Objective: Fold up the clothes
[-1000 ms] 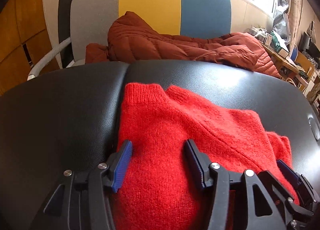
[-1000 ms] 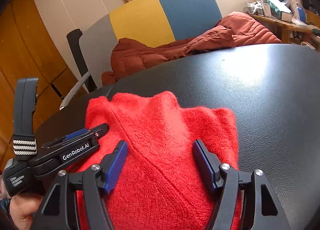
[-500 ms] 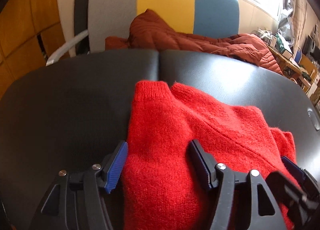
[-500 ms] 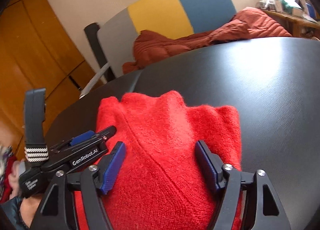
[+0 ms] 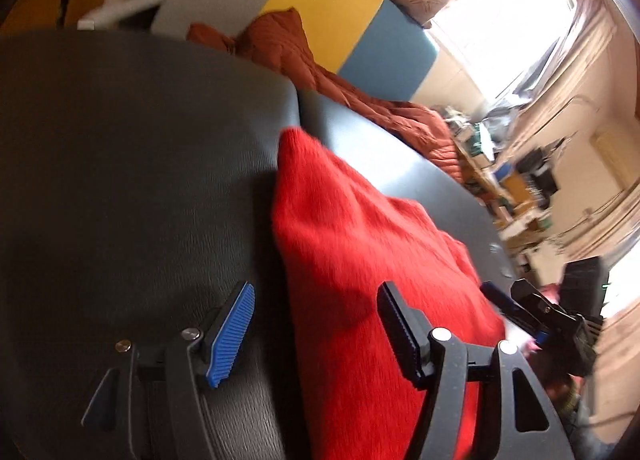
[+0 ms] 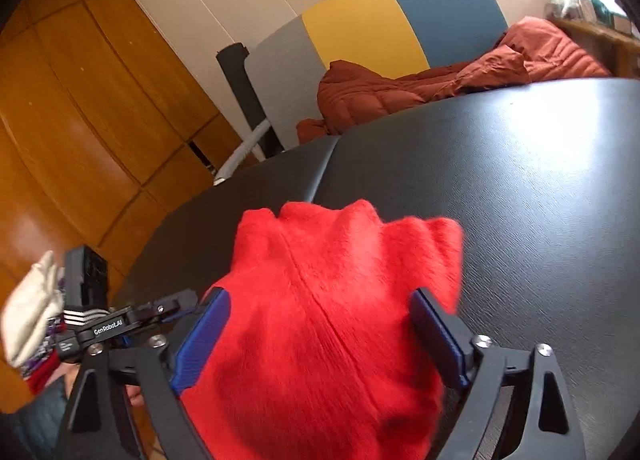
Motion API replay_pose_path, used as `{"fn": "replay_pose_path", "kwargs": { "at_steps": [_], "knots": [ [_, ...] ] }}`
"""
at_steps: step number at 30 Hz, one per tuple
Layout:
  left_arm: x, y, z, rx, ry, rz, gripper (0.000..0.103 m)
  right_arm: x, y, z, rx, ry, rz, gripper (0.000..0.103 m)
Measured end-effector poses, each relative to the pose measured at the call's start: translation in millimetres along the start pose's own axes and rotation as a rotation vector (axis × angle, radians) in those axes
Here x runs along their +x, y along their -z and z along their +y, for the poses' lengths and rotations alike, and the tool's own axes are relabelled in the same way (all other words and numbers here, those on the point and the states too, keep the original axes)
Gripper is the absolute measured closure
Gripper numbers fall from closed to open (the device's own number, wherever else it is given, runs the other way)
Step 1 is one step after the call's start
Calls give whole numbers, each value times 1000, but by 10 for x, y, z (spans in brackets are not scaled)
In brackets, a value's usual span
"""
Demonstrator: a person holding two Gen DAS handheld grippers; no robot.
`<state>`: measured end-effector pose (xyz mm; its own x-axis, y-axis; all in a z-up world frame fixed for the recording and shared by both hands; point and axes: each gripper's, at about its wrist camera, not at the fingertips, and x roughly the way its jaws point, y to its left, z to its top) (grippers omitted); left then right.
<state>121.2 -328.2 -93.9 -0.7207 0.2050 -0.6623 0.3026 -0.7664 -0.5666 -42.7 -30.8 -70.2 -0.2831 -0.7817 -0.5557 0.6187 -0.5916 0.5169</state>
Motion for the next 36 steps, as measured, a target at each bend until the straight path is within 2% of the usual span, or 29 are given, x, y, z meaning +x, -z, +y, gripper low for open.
{"fn": "replay_pose_path", "kwargs": {
  "at_steps": [5,11,16,20,23,25,26,27,28,32,36],
  "knots": [
    [63,144,28,-29,98,15,38,-118,186,-331,74,-26,74,0],
    [211,62,99,-56,154,27,32,59,269,-461,94,-89,139,0],
    [305,-25,63,-28,169,32,28,268,229,-443,60,-142,155,0],
    [493,-119,-88,9,171,48,27,404,177,-399,18,-147,162,0],
    [570,-131,-224,68,129,46,28,469,183,-322,-34,-120,158,1],
    [579,-134,-272,94,105,40,40,502,191,-250,-65,-113,159,18],
    [550,-139,-242,80,108,34,49,521,188,-217,-72,-121,162,25],
    [499,-145,-212,73,105,24,56,541,185,-184,-79,-130,165,28],
    [426,-151,-181,72,94,8,59,561,183,-151,-86,-139,167,30],
    [61,-170,5,77,21,-68,62,765,101,74,-123,-199,197,41],
    [-329,-327,367,36,-81,-152,62,1258,-29,526,-217,-256,251,45]
  ]
}}
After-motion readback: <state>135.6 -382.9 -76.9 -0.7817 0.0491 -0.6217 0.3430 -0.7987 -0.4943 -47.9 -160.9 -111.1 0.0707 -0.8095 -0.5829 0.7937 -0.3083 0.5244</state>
